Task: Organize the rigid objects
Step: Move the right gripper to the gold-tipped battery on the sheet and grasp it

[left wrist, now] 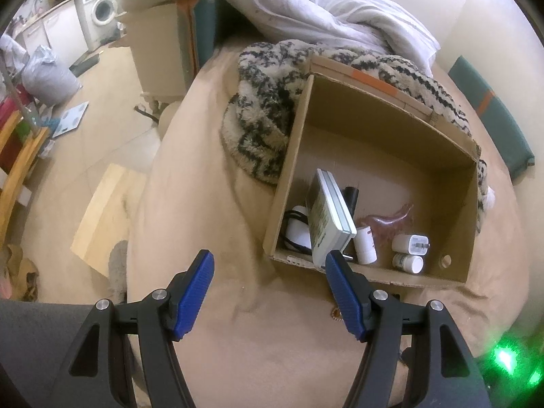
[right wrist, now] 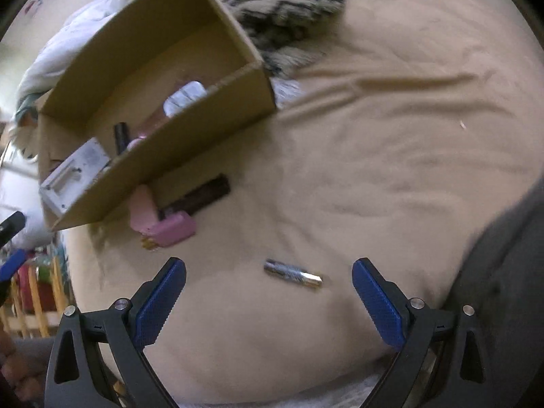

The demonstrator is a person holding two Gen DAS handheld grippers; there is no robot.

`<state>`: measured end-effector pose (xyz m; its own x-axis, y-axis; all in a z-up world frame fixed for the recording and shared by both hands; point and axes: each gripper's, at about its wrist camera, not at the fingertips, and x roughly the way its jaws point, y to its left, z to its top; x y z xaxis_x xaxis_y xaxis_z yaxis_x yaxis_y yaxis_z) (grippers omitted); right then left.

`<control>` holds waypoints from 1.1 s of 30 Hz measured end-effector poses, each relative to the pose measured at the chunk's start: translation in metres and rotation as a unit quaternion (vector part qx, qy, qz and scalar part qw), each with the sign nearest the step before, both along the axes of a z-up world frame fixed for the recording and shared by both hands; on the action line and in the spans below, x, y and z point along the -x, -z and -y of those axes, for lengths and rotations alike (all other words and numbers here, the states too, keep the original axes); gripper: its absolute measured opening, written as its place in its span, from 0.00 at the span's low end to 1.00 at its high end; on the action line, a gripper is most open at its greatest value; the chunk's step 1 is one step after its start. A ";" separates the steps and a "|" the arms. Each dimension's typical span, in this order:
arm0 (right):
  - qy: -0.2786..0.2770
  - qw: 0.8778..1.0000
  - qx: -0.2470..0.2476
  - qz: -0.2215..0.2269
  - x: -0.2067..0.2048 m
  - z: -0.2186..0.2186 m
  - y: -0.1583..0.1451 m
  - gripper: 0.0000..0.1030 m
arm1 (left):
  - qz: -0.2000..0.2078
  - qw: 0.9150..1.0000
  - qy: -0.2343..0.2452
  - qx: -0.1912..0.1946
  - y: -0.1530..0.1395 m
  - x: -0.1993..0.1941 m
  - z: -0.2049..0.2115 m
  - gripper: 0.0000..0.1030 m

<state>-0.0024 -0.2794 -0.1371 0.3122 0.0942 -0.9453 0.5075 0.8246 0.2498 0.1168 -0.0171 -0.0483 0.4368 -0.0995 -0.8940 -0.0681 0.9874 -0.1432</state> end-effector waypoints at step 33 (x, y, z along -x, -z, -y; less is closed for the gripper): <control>-0.043 0.998 0.054 0.007 -0.015 -0.020 0.010 0.43 | -0.017 1.000 0.008 0.010 0.006 0.000 0.008 0.63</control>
